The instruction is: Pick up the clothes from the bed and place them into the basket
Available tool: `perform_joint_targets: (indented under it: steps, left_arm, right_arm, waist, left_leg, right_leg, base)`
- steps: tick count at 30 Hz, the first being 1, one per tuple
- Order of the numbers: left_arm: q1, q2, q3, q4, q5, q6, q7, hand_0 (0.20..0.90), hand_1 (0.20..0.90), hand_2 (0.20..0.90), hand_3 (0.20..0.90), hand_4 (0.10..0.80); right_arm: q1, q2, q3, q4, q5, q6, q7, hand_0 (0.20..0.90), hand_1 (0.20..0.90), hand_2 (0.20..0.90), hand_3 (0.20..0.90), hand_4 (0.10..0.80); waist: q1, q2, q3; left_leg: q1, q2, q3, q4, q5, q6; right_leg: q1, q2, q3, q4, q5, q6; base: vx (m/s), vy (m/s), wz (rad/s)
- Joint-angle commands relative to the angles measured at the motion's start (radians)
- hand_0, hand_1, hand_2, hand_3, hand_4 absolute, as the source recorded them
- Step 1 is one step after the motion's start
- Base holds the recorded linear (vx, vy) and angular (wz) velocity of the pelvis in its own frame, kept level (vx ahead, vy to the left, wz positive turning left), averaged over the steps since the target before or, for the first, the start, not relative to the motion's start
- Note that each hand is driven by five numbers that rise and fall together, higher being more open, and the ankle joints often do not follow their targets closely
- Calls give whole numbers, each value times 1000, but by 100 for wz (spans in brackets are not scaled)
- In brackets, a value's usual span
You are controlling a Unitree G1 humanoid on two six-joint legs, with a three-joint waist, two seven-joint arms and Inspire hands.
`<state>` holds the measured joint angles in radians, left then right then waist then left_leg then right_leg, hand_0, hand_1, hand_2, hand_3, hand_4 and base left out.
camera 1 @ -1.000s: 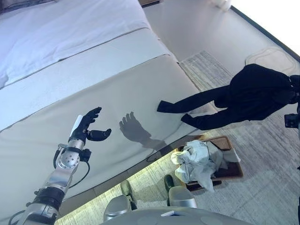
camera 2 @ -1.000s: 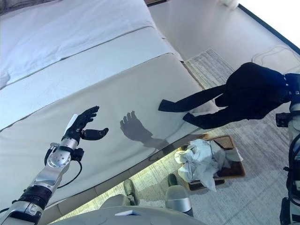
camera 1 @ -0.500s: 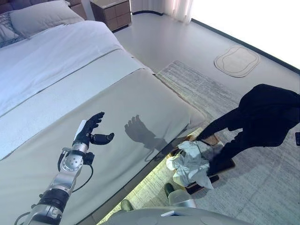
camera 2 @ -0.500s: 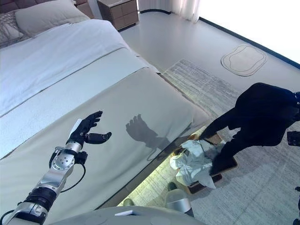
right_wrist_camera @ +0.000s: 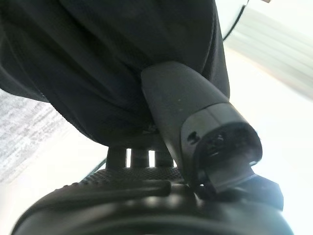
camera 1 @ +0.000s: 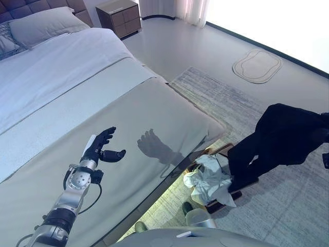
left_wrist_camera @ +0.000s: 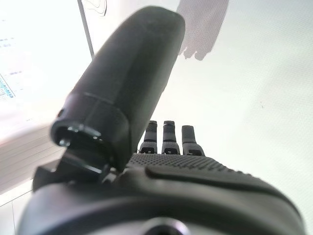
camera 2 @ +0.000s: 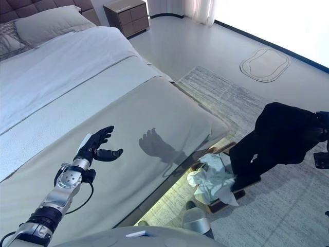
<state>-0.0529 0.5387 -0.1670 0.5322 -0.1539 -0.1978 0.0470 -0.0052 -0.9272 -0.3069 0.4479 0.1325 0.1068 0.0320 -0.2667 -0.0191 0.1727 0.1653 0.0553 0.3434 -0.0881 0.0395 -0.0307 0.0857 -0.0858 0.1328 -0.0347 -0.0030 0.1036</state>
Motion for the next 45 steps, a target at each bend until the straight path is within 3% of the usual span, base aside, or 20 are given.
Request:
perform_joint_targets:
  steps: [1, 12, 23, 25, 26, 27, 28, 45]
  left_arm:
    - [-80, 40, -6, -9, 1, -53, 5, 900, 900, 900, 900, 800]
    - [-89, 46, -18, -37, -14, -49, -3, 900, 900, 900, 900, 800]
    - [-98, 55, -27, -70, -15, -44, -17, 900, 900, 900, 900, 800]
    - [-102, 54, -30, -74, -18, -41, -19, 900, 900, 900, 900, 800]
    - [-105, 55, -30, -75, -20, -41, -22, 900, 900, 900, 900, 800]
    - [-107, 55, -32, -78, -22, -40, -25, 900, 900, 900, 900, 800]
    - [-107, 55, -33, -82, -23, -39, -26, 900, 900, 900, 900, 800]
    - [-90, 31, -33, -90, -10, -40, -17, 900, 900, 900, 900, 800]
  right_arm:
    - [-131, -121, -13, 47, -34, -99, -32, 300, 300, 300, 200, 100]
    - [-132, -30, 40, 178, -65, -60, -96, 300, 300, 300, 200, 100]
    - [-124, 36, 75, 283, -48, -79, -96, 300, 300, 300, 200, 100]
    - [-125, 40, 82, 288, -50, -79, -88, 396, 396, 396, 313, 213]
    - [-122, 39, 82, 292, -45, -85, -81, 486, 486, 486, 417, 317]
    - [-119, 37, 81, 295, -37, -93, -79, 853, 853, 853, 845, 745]
    - [-116, 39, 80, 289, -37, -93, -81, 900, 900, 900, 900, 800]
    - [-77, 90, 76, 209, -28, -92, -104, 900, 900, 900, 900, 800]
  waist:
    - [45, -18, -100]
    - [54, 1, -79]
    - [61, 18, -61]
    - [61, 19, -59]
    - [61, 19, -59]
    - [61, 19, -58]
    - [60, 19, -57]
    - [59, 10, -49]
  left_leg:
    - [0, 17, -46, 138, -195, 28]
    - [-6, 14, -47, 134, -187, 27]
    - [-10, 13, -47, 137, -185, 27]
    - [-11, 11, -48, 137, -185, 28]
    - [-11, 11, -49, 136, -185, 28]
    - [-12, 11, -49, 136, -184, 27]
    - [-12, 11, -49, 135, -184, 27]
    - [-14, 14, -57, 125, -175, 25]
  right_leg:
    - [-112, 60, -80, 82, 11, -1]
    - [-119, 50, -96, 81, 19, 2]
    - [-125, 42, -105, 82, 23, 3]
    - [-125, 42, -105, 81, 24, 2]
    - [-123, 42, -105, 79, 25, 2]
    - [-123, 42, -105, 78, 26, 3]
    - [-124, 42, -104, 78, 26, 3]
    - [-122, 47, -97, 74, 25, 4]
  base:
    - [0, 0, 0]
    - [-1, -3, 0]
    - [-1, -1, 0]
    - [0, 0, 0]
    - [0, 0, 0]
    - [0, 0, 0]
    - [0, 0, 0]
    - [1, -1, 0]
